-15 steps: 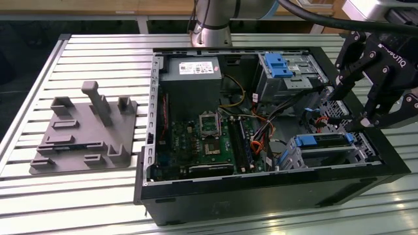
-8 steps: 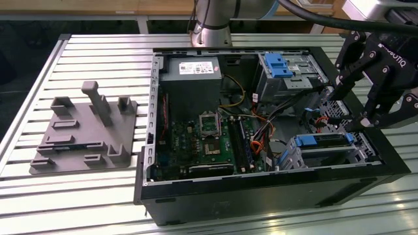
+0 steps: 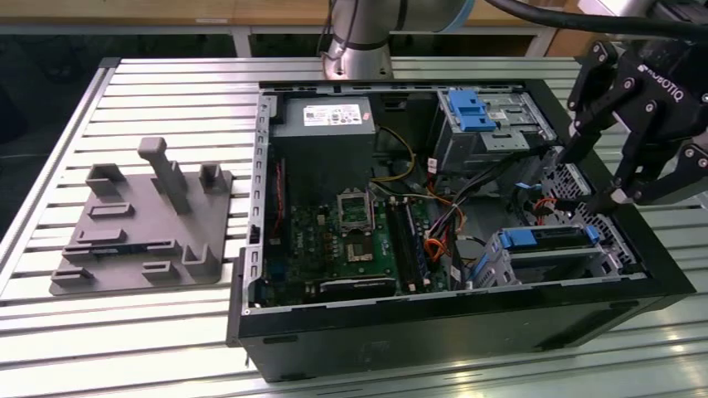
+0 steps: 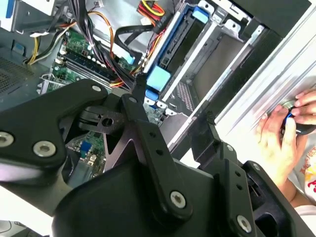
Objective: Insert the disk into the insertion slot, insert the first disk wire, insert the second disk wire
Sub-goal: 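Insert the first disk wire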
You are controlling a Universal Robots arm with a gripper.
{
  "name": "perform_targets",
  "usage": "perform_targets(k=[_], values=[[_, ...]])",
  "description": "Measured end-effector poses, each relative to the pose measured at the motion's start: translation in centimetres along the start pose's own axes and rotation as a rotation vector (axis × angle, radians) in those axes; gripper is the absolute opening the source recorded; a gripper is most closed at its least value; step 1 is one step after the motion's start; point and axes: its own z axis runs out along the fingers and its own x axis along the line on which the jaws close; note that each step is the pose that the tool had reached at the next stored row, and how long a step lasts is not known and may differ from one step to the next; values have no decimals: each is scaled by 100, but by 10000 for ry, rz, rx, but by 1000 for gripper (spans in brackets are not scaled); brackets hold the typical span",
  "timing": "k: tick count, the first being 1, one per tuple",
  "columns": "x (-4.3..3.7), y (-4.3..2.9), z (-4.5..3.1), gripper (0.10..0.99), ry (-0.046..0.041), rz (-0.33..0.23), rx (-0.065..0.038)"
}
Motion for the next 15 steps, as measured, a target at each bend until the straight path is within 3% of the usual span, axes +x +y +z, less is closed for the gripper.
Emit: perform_targets(k=[1, 3, 4, 7, 8, 12, 15], values=[[-14, -9, 3, 616, 32, 5, 0], [-41, -23, 10, 616, 204, 8, 4], [-52, -26, 12, 616, 342, 12, 5], [-76, -28, 16, 616, 877, 23, 11], [-80, -28, 20, 616, 972, 41, 11], [-81, -28, 37, 616, 1012, 573, -8], [-119, -46, 54, 616, 1041, 671, -21]])
